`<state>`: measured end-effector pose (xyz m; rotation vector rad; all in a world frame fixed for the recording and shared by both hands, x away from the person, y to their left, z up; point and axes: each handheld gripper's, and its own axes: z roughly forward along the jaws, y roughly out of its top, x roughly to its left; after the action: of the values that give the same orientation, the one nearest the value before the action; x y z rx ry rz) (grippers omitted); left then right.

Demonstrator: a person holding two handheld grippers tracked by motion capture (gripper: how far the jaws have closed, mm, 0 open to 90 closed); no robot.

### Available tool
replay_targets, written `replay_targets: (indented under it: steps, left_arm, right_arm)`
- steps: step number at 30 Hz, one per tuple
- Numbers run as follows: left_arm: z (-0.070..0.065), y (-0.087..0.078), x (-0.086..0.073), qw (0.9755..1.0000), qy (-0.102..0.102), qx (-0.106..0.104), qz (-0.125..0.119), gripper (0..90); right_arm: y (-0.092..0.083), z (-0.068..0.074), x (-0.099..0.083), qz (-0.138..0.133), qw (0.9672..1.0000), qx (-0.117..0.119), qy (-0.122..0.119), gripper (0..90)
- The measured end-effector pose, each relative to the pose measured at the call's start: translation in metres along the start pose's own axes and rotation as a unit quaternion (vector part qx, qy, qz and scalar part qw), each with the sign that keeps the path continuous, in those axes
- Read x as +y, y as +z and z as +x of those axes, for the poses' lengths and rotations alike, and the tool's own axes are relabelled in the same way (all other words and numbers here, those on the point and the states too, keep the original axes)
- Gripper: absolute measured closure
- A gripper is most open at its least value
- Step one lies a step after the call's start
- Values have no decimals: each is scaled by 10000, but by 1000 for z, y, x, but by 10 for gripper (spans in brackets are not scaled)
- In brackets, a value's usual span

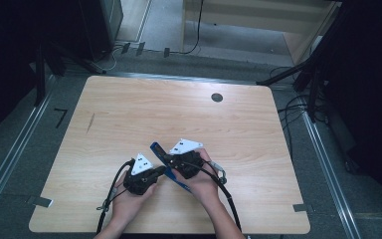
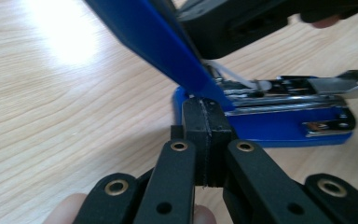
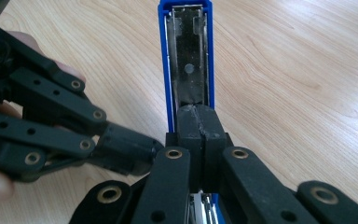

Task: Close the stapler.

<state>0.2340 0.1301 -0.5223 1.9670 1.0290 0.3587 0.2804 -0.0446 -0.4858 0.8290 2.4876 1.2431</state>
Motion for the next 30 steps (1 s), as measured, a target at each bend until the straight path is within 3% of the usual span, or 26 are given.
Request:
replay_targets:
  steps: [5, 15, 30]
  left_arm:
    - [-4, 2, -1, 9999, -14, -159, 16, 900]
    - [-19, 13, -2, 9991, 209, -380, 24, 900]
    - [-26, 21, -2, 9983, 429, -347, 174, 900]
  right_arm:
    - [-1, 0, 0, -23, 10000, 2, -5, 900]
    - [-5, 0, 1, -90, 10000, 2, 22, 900]
    - [-14, -3, -2, -167, 9999, 7, 32, 900]
